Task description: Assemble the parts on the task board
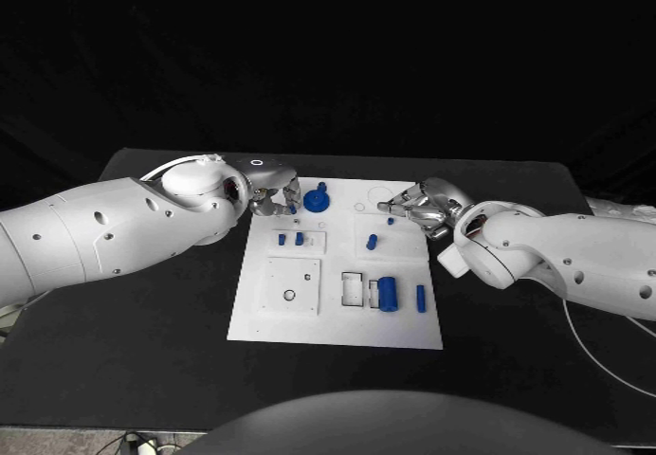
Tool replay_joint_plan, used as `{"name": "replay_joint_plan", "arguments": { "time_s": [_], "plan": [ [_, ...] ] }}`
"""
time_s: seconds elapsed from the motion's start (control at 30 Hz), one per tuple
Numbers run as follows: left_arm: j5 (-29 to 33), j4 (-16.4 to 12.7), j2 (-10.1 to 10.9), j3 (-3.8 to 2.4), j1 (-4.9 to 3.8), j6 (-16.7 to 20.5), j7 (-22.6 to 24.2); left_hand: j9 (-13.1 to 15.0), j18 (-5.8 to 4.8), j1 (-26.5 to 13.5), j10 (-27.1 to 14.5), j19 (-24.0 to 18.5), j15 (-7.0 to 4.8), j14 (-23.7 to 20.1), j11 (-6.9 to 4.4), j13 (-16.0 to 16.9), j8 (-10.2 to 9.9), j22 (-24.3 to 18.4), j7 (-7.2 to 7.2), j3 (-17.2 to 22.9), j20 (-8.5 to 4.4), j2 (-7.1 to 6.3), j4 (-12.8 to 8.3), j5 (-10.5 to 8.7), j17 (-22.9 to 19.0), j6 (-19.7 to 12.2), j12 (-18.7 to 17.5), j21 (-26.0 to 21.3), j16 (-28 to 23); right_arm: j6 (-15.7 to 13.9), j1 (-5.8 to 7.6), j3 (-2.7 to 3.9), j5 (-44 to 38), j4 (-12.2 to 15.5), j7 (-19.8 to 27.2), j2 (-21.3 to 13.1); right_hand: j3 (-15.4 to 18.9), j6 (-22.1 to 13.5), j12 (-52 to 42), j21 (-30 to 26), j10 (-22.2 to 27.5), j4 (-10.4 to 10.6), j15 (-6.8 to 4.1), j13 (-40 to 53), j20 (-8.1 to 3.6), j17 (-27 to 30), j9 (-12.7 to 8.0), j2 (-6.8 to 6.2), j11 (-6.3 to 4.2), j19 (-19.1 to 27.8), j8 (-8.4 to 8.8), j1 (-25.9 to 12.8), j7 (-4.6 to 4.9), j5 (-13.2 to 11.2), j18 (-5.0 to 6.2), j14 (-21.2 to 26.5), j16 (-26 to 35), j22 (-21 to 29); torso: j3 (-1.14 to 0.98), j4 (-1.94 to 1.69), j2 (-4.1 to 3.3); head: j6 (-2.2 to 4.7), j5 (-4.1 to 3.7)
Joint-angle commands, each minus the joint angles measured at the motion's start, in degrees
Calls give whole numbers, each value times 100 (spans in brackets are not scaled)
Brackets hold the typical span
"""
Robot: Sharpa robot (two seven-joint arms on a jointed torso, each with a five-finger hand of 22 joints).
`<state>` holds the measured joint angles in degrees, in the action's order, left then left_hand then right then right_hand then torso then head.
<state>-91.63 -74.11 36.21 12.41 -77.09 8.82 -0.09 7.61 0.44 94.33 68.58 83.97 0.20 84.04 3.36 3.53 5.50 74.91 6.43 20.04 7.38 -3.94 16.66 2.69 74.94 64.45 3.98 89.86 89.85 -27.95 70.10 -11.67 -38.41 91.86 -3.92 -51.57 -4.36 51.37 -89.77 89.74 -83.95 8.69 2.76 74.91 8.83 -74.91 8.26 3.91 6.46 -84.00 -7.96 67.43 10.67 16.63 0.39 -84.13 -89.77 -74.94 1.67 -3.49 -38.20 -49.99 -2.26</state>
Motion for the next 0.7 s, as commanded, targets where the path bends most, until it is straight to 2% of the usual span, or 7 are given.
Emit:
{"name": "replay_joint_plan", "arguments": {
  "time_s": [0.03, 0.7],
  "plan": [
    [72, 10, -24, 1, -8, -245, -14, 8, -44, -57, -42, 603, 26, 596, -19, -6, -11, 1509, -27, 30, -21, -20, 7, 18, 1506, -24, -25, 14, 15, 74, -5, 0, -16, 8, 18, -3, 41, -15, -23, 26, -605, 4, 30, 1509, 50, -1509, 9, -7, 29, -600, -27, 70, 11, 35, -39, -587, -23, -1506, 1, 0, -6, 0, -4],
    [87, 162, -174, 8, 22, -418, -8, 2, -44, -87, -50, 603, 26, 596, -13, -4, -26, 1509, -22, 37, -21, -24, 9, 17, 1506, -40, -33, 14, 15, 87, -5, 0, -16, 27, 21, -2, 40, -14, -23, 26, -605, 0, 30, 1509, 50, -1509, 9, -5, 28, -600, -30, 82, 10, 37, -39, -587, -23, -1506, 3, 0, -1, -1, -4]
  ]
}}
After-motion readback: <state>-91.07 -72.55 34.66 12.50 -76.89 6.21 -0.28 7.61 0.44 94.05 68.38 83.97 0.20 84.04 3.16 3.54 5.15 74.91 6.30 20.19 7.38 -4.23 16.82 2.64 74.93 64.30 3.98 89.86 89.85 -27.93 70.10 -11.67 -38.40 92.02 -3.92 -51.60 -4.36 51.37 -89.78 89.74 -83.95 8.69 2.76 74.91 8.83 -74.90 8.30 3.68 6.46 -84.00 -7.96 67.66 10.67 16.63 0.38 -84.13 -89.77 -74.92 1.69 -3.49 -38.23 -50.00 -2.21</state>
